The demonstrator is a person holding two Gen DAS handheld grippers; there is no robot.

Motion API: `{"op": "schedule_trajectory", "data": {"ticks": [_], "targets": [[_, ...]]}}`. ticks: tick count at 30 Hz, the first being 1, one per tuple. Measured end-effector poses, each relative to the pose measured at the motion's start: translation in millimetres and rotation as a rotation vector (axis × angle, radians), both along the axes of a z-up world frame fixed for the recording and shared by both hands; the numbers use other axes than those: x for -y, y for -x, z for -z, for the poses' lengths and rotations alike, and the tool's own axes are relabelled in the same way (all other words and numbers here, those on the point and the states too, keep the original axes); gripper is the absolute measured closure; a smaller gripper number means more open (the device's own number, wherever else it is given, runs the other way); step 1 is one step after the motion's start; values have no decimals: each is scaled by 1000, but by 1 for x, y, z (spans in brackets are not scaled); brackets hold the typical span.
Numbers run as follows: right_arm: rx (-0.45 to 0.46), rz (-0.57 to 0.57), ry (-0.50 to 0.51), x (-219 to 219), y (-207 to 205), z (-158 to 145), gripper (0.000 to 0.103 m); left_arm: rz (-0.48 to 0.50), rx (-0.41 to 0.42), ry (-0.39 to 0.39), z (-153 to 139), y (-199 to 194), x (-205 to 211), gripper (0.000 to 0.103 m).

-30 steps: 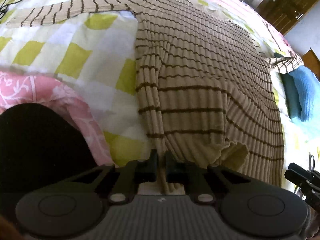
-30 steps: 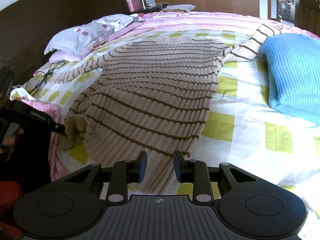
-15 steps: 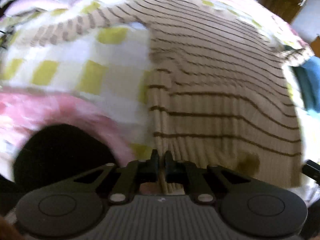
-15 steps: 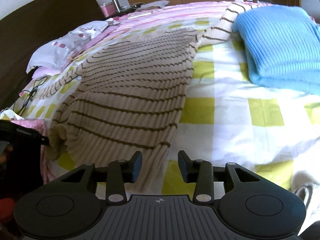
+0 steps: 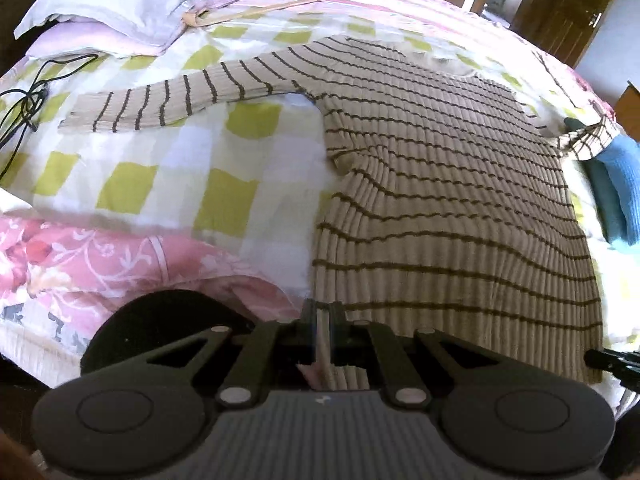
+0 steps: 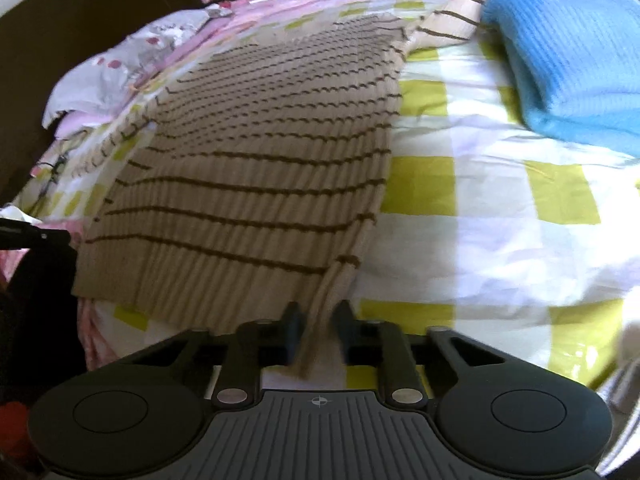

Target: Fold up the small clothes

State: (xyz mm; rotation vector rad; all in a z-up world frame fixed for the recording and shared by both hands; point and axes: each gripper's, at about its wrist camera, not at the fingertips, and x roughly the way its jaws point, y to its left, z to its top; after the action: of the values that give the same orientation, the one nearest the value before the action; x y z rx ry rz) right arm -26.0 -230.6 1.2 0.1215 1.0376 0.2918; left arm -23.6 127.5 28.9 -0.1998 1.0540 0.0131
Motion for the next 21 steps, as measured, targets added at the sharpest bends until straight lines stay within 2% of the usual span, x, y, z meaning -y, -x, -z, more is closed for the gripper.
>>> {"op": "schedule_trajectory", "data": {"ticks": [3, 8, 11, 12, 16, 21], "targets": [[-1, 13, 48, 5, 4, -1, 97, 29, 16, -19, -1, 2, 7, 90], [-18, 21, 79, 7, 8, -5, 98, 95, 67, 2, -8, 0, 20, 89], [-14, 34, 86, 9, 11, -11, 96, 139, 90, -3, -9, -6, 32, 86], [-10, 44, 85, 10, 12, -15, 90, 151, 91, 1, -7, -9, 37, 82], [60, 80, 71, 12, 14, -34, 88, 199, 106, 22, -6, -23, 58, 76], [140, 50, 53, 1, 5, -43, 83, 261, 166, -4, -15, -41, 84, 64]]}}
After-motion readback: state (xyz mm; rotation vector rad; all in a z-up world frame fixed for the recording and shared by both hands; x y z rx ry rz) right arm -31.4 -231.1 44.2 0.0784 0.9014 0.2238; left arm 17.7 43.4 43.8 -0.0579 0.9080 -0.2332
